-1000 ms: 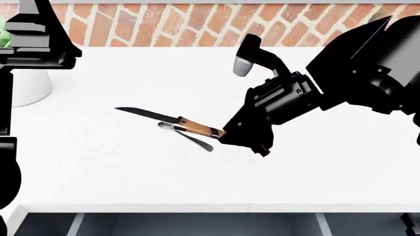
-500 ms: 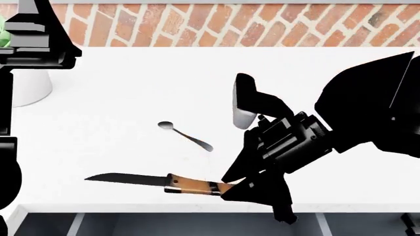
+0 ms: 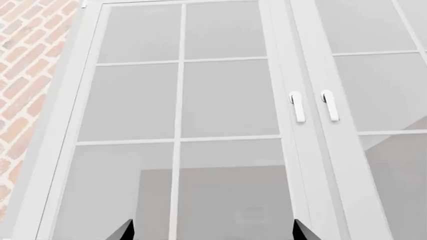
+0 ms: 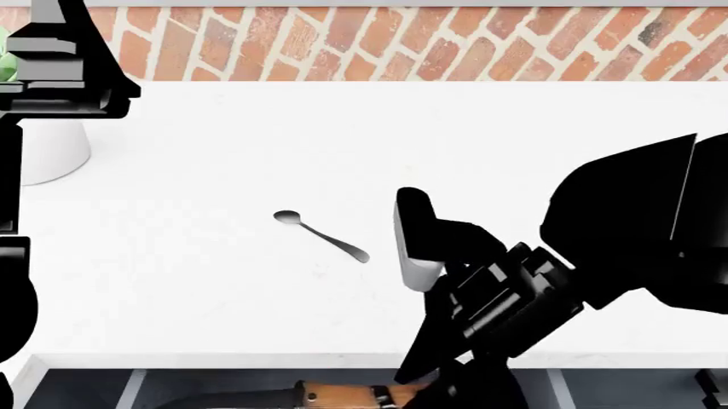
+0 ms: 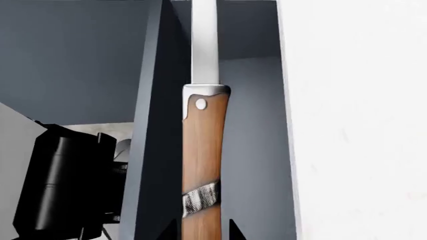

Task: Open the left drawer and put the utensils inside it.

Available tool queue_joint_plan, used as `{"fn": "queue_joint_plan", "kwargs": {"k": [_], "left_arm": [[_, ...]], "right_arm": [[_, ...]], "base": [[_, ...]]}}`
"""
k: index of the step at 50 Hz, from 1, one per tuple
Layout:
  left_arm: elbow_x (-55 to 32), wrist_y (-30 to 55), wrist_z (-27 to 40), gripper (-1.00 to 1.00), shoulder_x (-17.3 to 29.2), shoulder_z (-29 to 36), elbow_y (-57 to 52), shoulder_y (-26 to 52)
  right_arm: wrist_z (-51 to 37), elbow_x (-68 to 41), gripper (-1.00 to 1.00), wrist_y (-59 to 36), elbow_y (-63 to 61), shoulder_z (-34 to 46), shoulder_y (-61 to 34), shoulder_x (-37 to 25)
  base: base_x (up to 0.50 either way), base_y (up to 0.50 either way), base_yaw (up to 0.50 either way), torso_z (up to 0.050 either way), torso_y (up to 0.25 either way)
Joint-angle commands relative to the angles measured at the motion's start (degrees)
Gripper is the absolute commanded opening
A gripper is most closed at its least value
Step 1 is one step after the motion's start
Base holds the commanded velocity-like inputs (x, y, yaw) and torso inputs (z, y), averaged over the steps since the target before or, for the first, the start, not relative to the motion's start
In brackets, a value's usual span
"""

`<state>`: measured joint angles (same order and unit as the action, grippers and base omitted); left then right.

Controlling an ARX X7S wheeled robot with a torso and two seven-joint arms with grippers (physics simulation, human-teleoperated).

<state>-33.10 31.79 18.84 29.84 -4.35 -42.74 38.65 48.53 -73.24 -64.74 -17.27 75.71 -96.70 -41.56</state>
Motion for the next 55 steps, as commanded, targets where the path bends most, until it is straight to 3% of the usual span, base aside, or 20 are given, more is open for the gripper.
{"fn": "queue_joint_plan", "kwargs": {"k": [1, 11, 12, 43, 55], "left_arm": [[1.69, -1.90, -1.22, 1.00, 0.53, -0.56, 2.98, -0.95], [1.70, -2.18, -1.16, 1.00, 0.58, -0.57, 3.10, -1.08], [1.62, -2.13, -1.14, 1.00, 0.59, -0.59, 3.08, -1.03], [1.43, -2.64, -0.88, 1.00, 0.83, -0.60, 3.08, -1.60], [1.15, -2.78, -0.80, 1.00, 0.97, -0.82, 3.18, -1.66]], "right_arm": [[1.92, 0.80, -1.00, 2.50, 2.70, -0.11, 0.84, 1.18], [0.38, 1.36, -1.00, 1.54, 3.29, 0.33, 0.41, 1.31], [0.39, 1.25, 1.00, 1.50, 3.44, 0.29, 0.37, 1.36], [0.70, 1.77, 1.00, 1.18, 3.16, 1.15, -0.24, 1.70], [0.48, -2.10, 1.00, 7.70, 2.14, -7.91, -4.47, -0.68]], "base": [[0.00, 0.01, 0.01, 0.000, 0.000], [0.00, 0.00, 0.01, -0.001, 0.000], [0.00, 0.01, 0.01, 0.000, 0.000], [0.00, 0.00, 0.00, 0.000, 0.000], [0.00, 0.00, 0.00, -0.001, 0.000]]}}
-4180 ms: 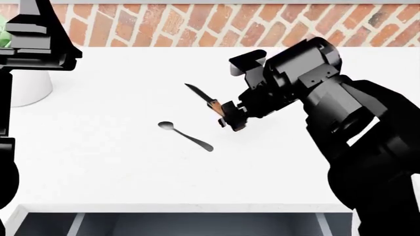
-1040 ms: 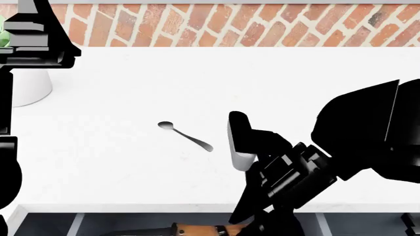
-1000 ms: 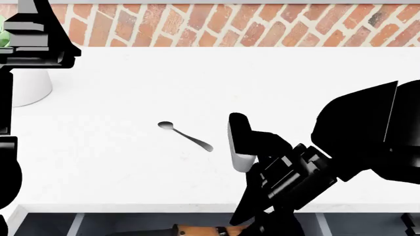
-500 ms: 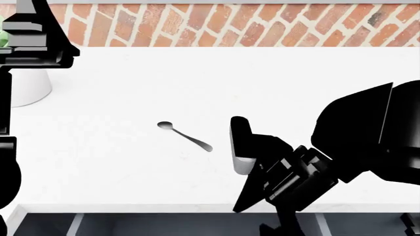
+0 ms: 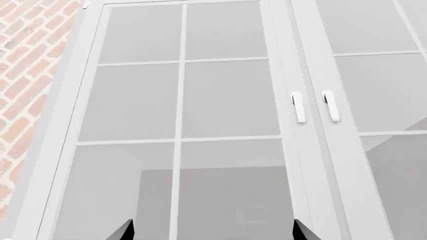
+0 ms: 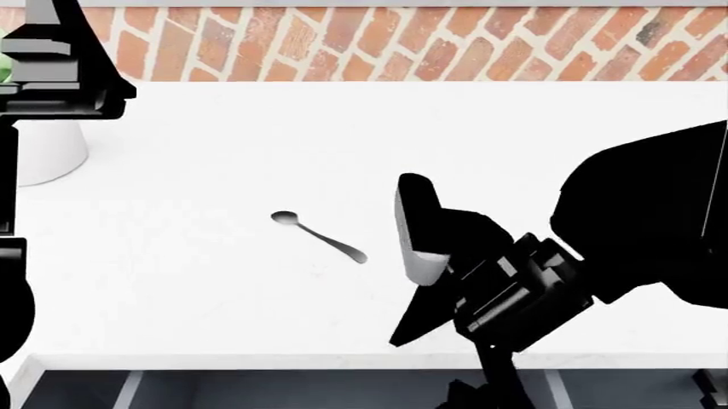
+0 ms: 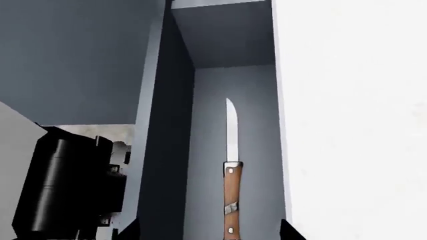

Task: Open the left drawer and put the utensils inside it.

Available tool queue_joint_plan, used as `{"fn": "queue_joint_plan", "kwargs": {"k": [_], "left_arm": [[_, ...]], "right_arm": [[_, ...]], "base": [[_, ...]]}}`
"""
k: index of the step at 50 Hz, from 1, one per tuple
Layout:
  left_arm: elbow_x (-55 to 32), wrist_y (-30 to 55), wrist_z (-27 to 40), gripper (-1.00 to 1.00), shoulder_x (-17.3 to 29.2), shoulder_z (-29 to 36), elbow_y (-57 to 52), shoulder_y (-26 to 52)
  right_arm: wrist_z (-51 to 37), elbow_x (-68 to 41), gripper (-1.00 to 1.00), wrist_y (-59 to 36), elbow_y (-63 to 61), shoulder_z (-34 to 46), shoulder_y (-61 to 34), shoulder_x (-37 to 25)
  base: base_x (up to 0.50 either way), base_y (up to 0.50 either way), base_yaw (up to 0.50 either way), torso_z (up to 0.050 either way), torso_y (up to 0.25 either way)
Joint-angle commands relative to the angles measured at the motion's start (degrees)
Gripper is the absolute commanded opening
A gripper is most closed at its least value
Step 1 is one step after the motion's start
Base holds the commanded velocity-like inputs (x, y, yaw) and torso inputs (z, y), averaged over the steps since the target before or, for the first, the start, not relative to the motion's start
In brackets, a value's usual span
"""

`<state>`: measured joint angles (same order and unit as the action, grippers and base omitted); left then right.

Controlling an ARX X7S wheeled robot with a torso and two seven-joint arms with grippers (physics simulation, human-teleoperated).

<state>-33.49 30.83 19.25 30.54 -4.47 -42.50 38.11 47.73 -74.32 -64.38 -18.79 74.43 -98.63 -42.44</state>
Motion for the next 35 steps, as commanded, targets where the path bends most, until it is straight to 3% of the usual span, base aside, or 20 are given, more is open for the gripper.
{"fn": "queue_joint_plan", "kwargs": {"k": [1, 16, 28, 35], "left_arm": [[1.57, -1.88, -1.23, 1.00, 0.27, -0.70, 3.02, -1.11], [1.50, -2.08, -1.10, 1.00, 0.44, -0.75, 3.18, -1.07], [1.72, -2.23, -1.02, 1.00, 0.47, -0.28, 3.07, -1.30], [1.53, -2.02, -0.86, 1.00, 0.53, -0.20, 2.85, -1.31]], "right_arm": [[1.18, -1.06, 1.00, 7.27, 3.82, -6.81, -2.87, 0.25], [-1.58, 1.40, 1.00, 6.08, 9.49, -5.97, -4.32, 4.08], [-18.00, 3.64, 1.00, 1.60, 23.11, -5.49, -4.25, 16.68], [-20.50, 6.40, 1.00, 3.19, 31.08, -5.39, -4.66, 22.26]], "base": [[0.00, 0.00, 0.00, 0.000, 0.000], [0.00, 0.00, 0.00, 0.000, 0.000], [0.00, 0.00, 0.00, -0.001, 0.000], [0.00, 0.00, 0.00, 0.000, 0.000]]}}
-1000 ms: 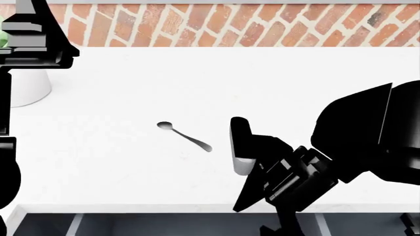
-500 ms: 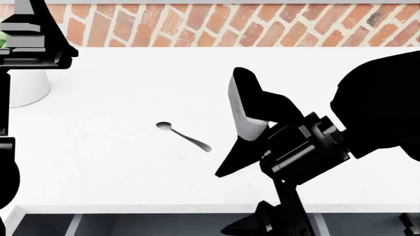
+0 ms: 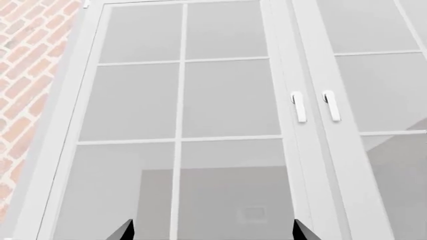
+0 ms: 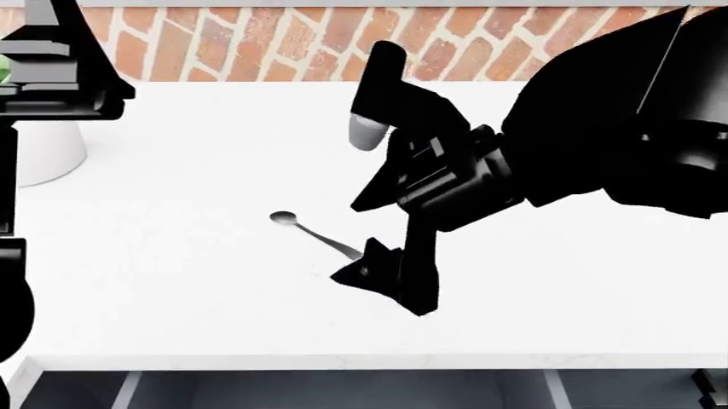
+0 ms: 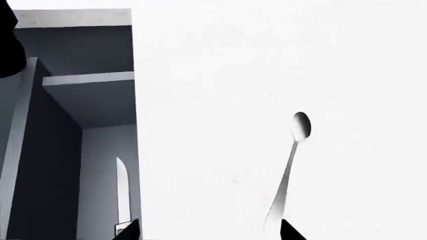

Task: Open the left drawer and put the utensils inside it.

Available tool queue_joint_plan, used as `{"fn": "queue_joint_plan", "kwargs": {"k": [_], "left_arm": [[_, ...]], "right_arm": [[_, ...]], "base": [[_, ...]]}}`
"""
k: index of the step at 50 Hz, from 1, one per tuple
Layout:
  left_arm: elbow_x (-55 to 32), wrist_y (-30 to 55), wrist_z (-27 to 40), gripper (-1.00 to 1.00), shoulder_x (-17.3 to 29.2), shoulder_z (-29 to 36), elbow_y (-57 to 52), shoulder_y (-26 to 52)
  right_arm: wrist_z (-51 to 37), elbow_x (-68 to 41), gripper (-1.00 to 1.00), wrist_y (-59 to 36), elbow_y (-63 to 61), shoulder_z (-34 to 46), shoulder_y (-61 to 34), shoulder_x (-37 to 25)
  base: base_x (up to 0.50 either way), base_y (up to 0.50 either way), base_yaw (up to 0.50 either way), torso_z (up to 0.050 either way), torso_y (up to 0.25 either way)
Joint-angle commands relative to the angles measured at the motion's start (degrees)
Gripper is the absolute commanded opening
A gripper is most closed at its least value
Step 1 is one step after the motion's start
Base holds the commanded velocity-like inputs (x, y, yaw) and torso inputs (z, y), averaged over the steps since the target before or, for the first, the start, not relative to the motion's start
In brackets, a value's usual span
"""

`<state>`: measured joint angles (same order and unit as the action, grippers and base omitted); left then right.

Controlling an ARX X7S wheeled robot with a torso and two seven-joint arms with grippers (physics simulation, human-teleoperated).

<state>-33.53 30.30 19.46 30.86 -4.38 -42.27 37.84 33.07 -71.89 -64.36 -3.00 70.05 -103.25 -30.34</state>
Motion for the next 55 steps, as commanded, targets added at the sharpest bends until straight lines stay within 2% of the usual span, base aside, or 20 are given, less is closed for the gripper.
{"fn": "queue_joint_plan", "kwargs": {"k": [1, 11, 15, 20, 30, 40, 55], "left_arm": [[1.57, -1.50, -1.06, 1.00, 0.22, -0.29, 2.62, -1.04], [1.15, -1.12, -0.83, 1.00, 0.46, -0.43, 2.54, -0.54], [1.21, -1.36, -0.88, 1.00, 0.53, -0.54, 2.67, -0.70], [1.38, -1.59, -0.92, 1.00, 0.45, -0.29, 2.88, -0.69], [1.38, -1.70, -0.84, 1.00, 0.47, -0.08, 2.84, -0.84], [0.96, -1.26, -0.46, 1.00, 0.66, -0.27, 2.65, -0.58], [0.90, -1.82, -0.57, 1.00, 0.73, -0.38, 3.04, -0.69]], "right_arm": [[-5.80, 3.99, 1.00, 3.19, 15.33, -0.99, -0.06, 10.17], [-3.02, 10.12, 1.00, 5.06, 36.97, 2.84, -0.38, 21.05], [4.21, 12.79, 1.00, 6.20, 46.92, 6.27, -0.47, 25.63], [7.93, 14.47, 1.00, 7.87, 51.54, 8.16, 0.16, 27.89], [11.42, 15.64, 1.00, 8.97, 55.15, 10.49, 1.93, 30.05], [13.56, 14.79, 1.00, 8.51, 52.83, 13.46, 3.21, 29.96], [19.59, 16.00, 1.00, 3.66, 52.56, 19.08, 5.74, 30.27]], "base": [[0.00, 0.00, 0.00, 0.000, 0.000], [0.00, 0.00, 0.00, 0.000, 0.000], [0.00, 0.00, 0.00, 0.000, 0.000], [0.00, 0.00, 0.00, 0.000, 0.000], [0.00, 0.00, 0.00, 0.000, 0.001], [0.00, 0.00, 0.00, 0.000, 0.000], [0.00, 0.00, 0.00, 0.000, 0.001]]}}
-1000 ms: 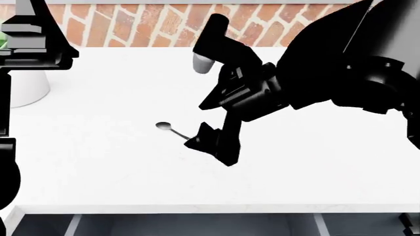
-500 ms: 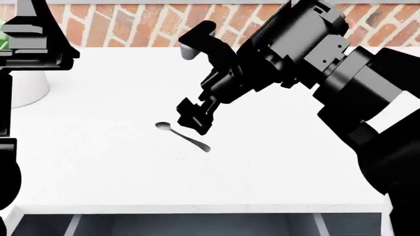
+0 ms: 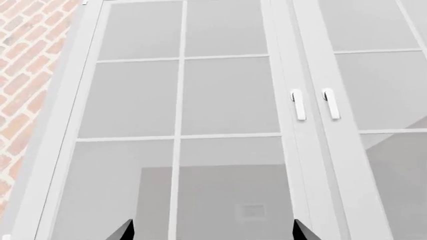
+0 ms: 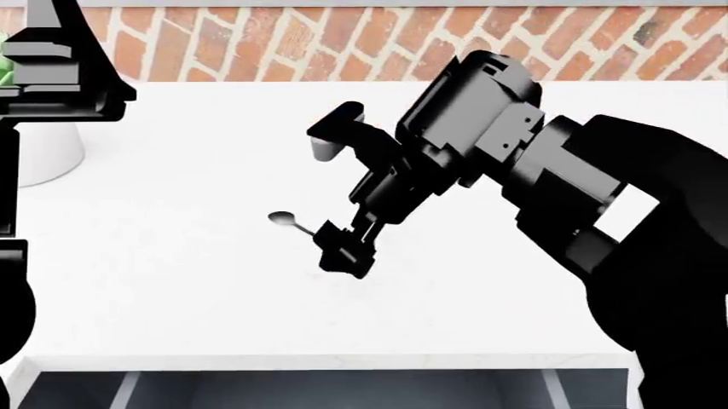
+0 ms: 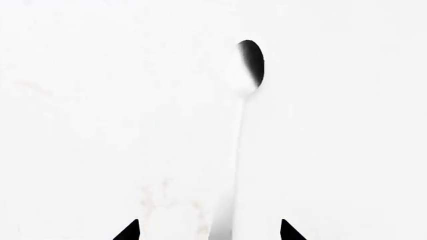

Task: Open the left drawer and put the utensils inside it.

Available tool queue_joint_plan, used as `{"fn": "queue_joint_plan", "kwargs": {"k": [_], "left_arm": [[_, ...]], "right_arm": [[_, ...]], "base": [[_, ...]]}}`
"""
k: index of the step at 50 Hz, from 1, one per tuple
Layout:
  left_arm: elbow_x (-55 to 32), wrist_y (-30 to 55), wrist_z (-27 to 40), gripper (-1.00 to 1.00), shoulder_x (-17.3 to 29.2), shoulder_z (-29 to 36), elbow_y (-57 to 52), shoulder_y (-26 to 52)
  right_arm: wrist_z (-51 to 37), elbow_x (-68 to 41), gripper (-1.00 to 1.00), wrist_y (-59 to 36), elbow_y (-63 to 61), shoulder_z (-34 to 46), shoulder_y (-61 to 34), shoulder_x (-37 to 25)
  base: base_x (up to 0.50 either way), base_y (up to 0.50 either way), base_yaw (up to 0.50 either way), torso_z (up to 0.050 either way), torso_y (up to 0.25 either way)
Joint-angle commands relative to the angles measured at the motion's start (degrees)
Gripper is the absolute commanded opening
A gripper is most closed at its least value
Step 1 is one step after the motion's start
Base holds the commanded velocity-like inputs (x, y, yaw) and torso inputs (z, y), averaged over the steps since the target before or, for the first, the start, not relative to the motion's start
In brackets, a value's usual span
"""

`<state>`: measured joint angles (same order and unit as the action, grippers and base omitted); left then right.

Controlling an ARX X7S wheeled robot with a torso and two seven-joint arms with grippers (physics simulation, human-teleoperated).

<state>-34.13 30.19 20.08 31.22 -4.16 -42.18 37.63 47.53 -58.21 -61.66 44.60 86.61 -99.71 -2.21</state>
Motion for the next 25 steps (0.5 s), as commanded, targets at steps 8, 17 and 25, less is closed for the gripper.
{"fn": "queue_joint_plan", "kwargs": {"k": [8, 17, 25], "left_arm": [[1.55, -1.81, -1.11, 1.00, 0.37, -0.41, 2.88, -0.62], [1.87, -2.36, -1.21, 1.00, 0.34, -0.23, 3.11, -1.01], [1.44, -1.99, -0.91, 1.00, 0.56, -0.51, 2.84, -0.83]], "right_arm": [[7.21, 5.14, 1.00, 0.17, 6.67, 2.42, 4.63, 2.19], [8.35, 7.72, 1.00, -1.03, 7.13, 1.34, 6.28, 2.19], [8.15, 8.56, -1.00, 0.10, 4.59, 0.94, 5.88, 1.81]], "base": [[0.00, 0.00, 0.00, 0.000, 0.001], [0.00, 0.00, 0.00, -0.001, 0.000], [0.00, 0.00, 0.00, -0.001, 0.000]]}}
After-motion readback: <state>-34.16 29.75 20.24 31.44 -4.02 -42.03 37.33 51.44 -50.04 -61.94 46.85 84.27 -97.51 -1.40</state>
